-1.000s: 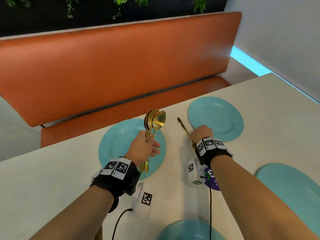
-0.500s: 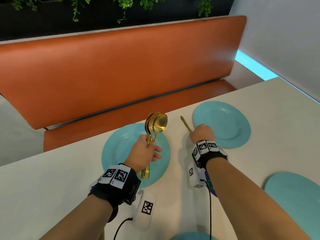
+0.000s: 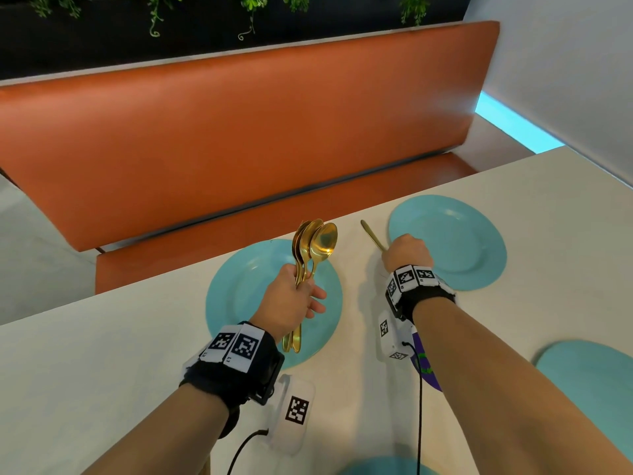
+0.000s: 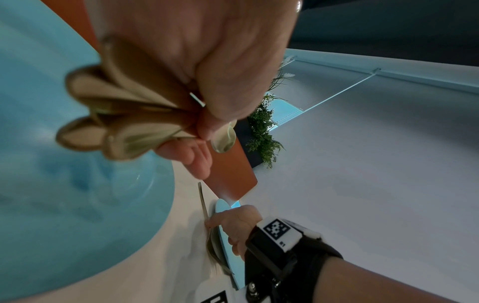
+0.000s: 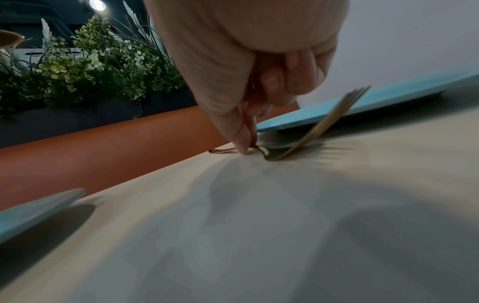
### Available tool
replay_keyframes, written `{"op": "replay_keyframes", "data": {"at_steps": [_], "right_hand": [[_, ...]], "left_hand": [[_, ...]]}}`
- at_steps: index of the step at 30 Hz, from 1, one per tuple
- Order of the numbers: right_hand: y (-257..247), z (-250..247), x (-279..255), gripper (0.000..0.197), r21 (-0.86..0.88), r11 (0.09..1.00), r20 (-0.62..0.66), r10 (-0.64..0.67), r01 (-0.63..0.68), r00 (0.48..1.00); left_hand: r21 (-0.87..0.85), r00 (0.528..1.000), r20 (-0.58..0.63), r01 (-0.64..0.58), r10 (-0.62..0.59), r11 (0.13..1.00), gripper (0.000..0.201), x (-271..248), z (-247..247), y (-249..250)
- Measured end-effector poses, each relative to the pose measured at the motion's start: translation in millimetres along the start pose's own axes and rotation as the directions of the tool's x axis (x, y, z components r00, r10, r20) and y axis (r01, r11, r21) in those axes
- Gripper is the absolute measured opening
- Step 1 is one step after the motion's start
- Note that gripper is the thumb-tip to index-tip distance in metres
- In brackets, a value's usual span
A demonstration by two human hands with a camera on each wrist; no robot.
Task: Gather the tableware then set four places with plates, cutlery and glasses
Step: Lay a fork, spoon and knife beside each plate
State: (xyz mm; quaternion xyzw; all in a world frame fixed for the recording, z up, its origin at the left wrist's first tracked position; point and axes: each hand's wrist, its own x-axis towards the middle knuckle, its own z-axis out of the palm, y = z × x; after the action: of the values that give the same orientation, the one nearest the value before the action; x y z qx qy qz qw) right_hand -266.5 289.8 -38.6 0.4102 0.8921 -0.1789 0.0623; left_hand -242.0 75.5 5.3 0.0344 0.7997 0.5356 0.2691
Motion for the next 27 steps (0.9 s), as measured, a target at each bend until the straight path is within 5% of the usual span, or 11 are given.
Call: {"op": "replay_keyframes", "data": {"at_steps": [27], "right_hand": [[1,-11,-10,0.023,0.041,0.998,0.031,-0.058,0.057,0.998]], "left_hand": [[-0.005,1.0,0.0,0.027,-0.027,1.0,0.008,-5,11,3]]}}
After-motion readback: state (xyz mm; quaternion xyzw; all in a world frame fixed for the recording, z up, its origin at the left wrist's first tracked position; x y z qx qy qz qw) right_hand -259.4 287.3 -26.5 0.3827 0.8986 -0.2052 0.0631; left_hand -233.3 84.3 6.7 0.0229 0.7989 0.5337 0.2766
